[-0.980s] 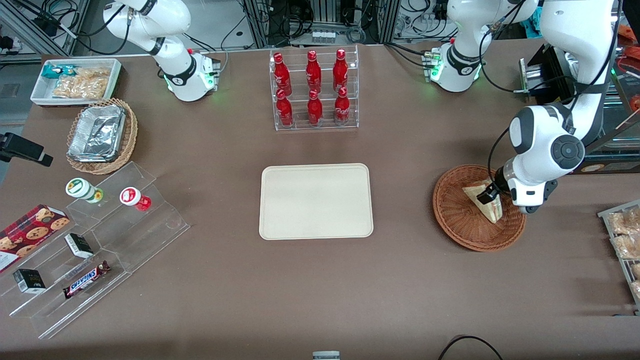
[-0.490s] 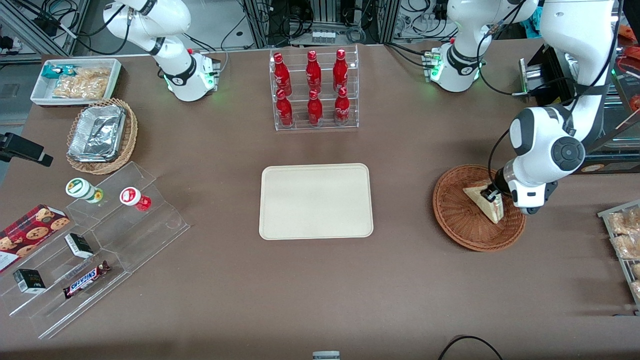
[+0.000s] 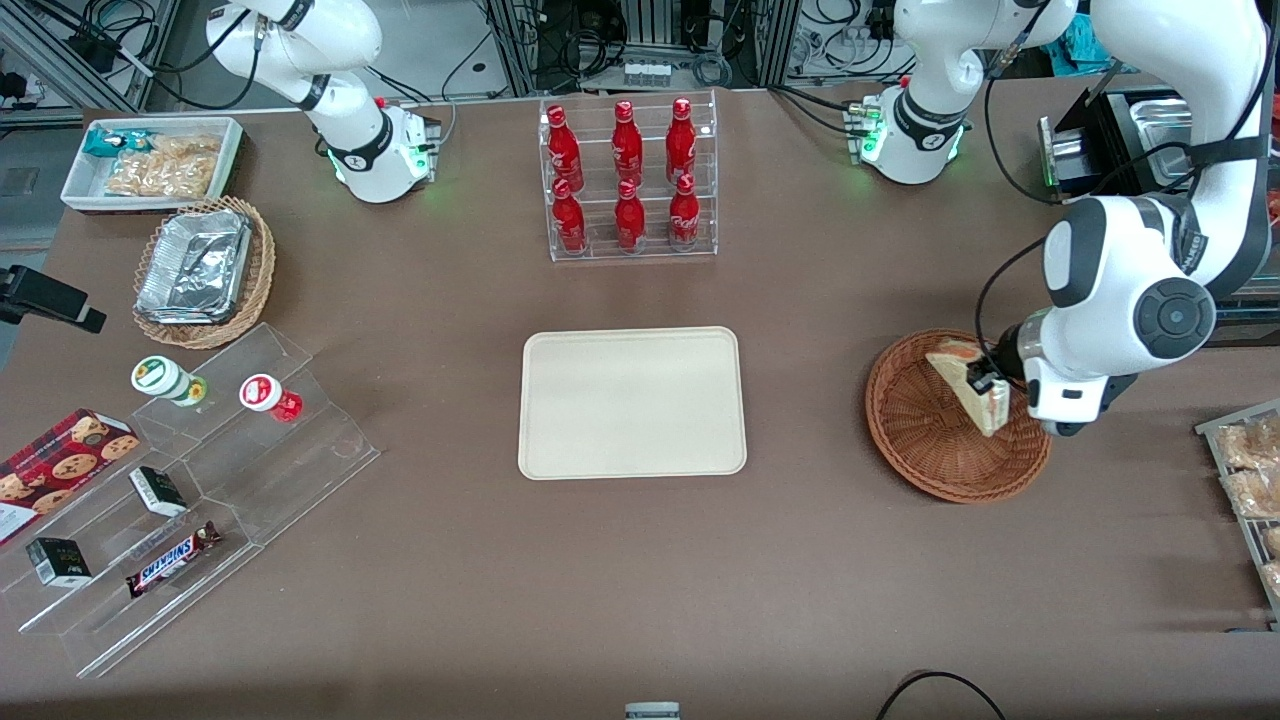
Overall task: Place sandwich from basket to tray
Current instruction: 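Close the left gripper on the sandwich and lift it from the basket, then carry the held sandwich with the left gripper over the beige tray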
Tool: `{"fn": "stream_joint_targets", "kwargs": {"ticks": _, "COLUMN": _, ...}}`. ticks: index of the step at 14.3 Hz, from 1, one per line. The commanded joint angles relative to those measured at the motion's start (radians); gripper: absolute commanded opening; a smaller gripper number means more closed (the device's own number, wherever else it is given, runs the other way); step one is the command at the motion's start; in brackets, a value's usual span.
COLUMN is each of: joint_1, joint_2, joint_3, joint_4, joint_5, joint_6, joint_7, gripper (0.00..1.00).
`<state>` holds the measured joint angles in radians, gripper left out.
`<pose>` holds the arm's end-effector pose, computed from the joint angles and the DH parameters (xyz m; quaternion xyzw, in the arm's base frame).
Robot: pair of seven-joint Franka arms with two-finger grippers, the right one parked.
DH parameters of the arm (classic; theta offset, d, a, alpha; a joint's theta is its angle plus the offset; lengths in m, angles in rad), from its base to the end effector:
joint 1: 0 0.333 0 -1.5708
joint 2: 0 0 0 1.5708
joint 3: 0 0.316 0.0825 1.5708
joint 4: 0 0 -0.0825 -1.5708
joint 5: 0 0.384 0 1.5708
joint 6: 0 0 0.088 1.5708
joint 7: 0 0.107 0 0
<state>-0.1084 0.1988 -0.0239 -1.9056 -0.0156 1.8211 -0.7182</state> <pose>0.5654 -0.0761 0.3749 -0.9469 -0.2886 0.1325 0.0495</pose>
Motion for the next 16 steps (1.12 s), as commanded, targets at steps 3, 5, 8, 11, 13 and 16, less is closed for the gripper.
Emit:
{"fn": "stream_joint_targets", "kwargs": {"ticks": 3, "joint_1": -0.216, "joint_2": 0.121, "joint_3": -0.007, "joint_4": 0.146, "joint_5": 0.005, "joint_6": -0.062, "joint_7": 0.043, "gripper": 0.03}}
{"fn": "stream_joint_targets", "kwargs": {"ticks": 5, "joint_1": -0.316, "joint_2": 0.238, "joint_3": -0.007, "joint_4": 0.271, "joint_5": -0.003, "joint_6": -0.063, "joint_7": 0.026, "gripper": 0.04}}
{"fn": "stream_joint_targets", "kwargs": {"ticks": 8, "joint_1": -0.418, "joint_2": 0.345, "joint_3": -0.007, "joint_4": 0.39, "joint_5": -0.064, "joint_6": -0.042, "joint_7": -0.007, "gripper": 0.04}}
{"fn": "stream_joint_targets", "kwargs": {"ticks": 11, "joint_1": -0.522, "joint_2": 0.456, "joint_3": -0.007, "joint_4": 0.52, "joint_5": -0.121, "joint_6": 0.039, "joint_7": -0.11, "gripper": 0.0}}
{"fn": "stream_joint_targets", "kwargs": {"ticks": 13, "joint_1": -0.572, "joint_2": 0.504, "joint_3": -0.007, "joint_4": 0.551, "joint_5": -0.119, "joint_6": 0.09, "joint_7": -0.138, "gripper": 0.0}}
{"fn": "stream_joint_targets", "kwargs": {"ticks": 16, "joint_1": -0.623, "joint_2": 0.597, "joint_3": -0.007, "joint_4": 0.626, "joint_5": -0.127, "joint_6": 0.119, "joint_7": -0.164, "gripper": 0.0}}
